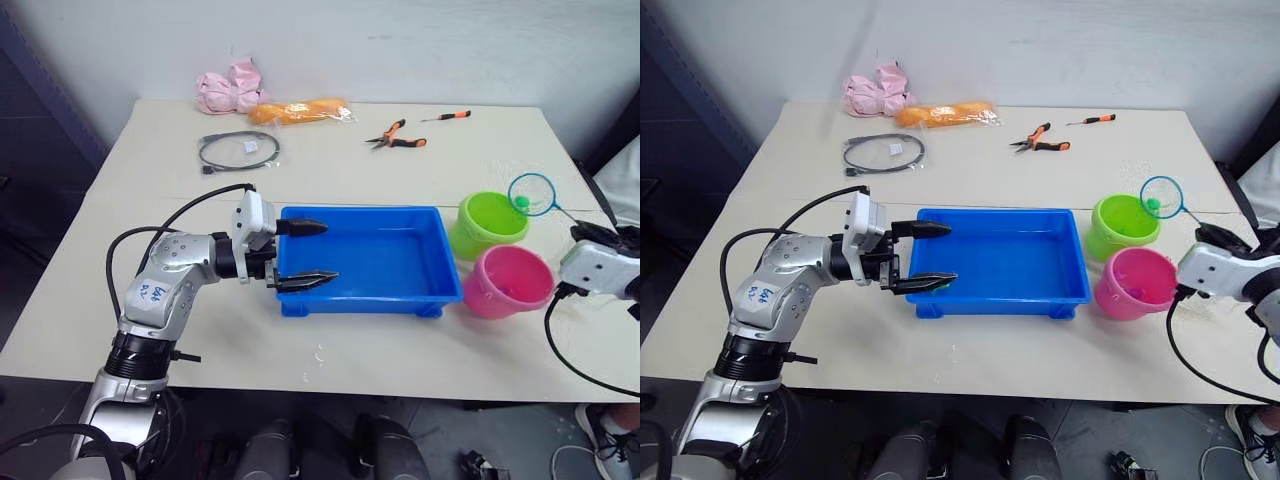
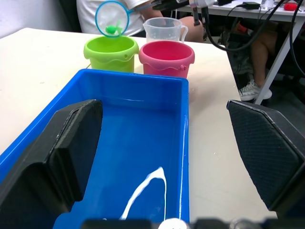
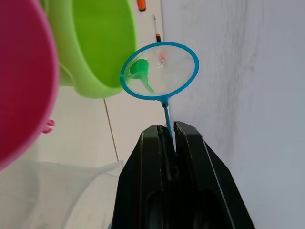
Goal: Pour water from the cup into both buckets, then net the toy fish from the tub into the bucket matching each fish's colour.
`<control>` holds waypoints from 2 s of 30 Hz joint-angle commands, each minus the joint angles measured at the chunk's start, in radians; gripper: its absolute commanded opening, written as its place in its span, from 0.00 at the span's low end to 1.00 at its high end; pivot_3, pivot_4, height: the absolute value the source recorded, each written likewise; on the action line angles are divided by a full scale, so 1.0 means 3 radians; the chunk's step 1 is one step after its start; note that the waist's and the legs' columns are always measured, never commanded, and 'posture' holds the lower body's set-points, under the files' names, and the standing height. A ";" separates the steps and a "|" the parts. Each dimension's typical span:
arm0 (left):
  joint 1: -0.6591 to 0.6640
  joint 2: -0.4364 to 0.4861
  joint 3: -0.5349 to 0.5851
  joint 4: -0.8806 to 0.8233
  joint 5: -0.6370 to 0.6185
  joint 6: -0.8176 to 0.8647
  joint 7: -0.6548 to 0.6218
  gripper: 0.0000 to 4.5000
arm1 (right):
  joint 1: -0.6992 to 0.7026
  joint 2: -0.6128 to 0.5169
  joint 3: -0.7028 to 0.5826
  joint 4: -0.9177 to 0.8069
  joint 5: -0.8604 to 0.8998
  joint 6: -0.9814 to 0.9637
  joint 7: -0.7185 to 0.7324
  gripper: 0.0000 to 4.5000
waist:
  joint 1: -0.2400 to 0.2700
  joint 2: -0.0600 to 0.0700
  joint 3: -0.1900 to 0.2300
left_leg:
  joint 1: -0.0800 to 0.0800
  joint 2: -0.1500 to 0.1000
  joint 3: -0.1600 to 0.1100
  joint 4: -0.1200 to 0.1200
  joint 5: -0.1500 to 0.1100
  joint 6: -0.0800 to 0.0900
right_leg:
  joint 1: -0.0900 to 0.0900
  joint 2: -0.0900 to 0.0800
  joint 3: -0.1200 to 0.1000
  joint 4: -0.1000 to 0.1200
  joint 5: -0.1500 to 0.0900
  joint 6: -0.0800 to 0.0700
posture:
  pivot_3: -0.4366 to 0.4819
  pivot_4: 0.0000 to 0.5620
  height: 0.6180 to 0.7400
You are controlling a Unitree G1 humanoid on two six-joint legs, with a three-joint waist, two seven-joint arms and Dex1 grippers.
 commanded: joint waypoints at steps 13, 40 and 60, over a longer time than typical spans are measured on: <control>-0.0075 -0.0121 -0.0017 0.0054 0.0035 -0.0190 0.0005 0.99 | -0.0191 -0.0136 0.0112 0.0285 -0.0443 -0.0446 -0.0753 0.00 | 0.0001 0.0000 0.0000 | 0.0000 0.0000 -0.0001 0.0000 0.0001 -0.0001 | 0.0001 0.0000 0.0000 -0.0001 0.0000 0.0000 | 0.48 0.27 1.00; 0.0513 0.0954 0.0497 0.0060 -0.0026 -0.0373 -0.0532 0.99 | -0.1001 0.0135 0.1105 -0.1885 0.2976 0.2964 0.1962 0.00 | -0.0008 -0.0001 0.0000 | 0.0000 0.0016 -0.0018 0.0008 -0.0013 0.0001 | 0.0006 -0.0009 -0.0014 -0.0016 0.0000 -0.0013 | 0.48 0.27 1.00; 0.0474 0.0957 0.0374 -0.0019 0.0108 -0.0333 -0.0361 0.99 | -0.2215 0.1304 0.2039 -0.1017 0.2131 0.3338 0.2803 0.00 | -0.0078 -0.0001 0.0000 | -0.0008 0.0017 -0.0007 0.0007 -0.0011 -0.0002 | -0.0007 0.0002 -0.0016 0.0004 0.0000 -0.0012 | 0.48 0.27 1.00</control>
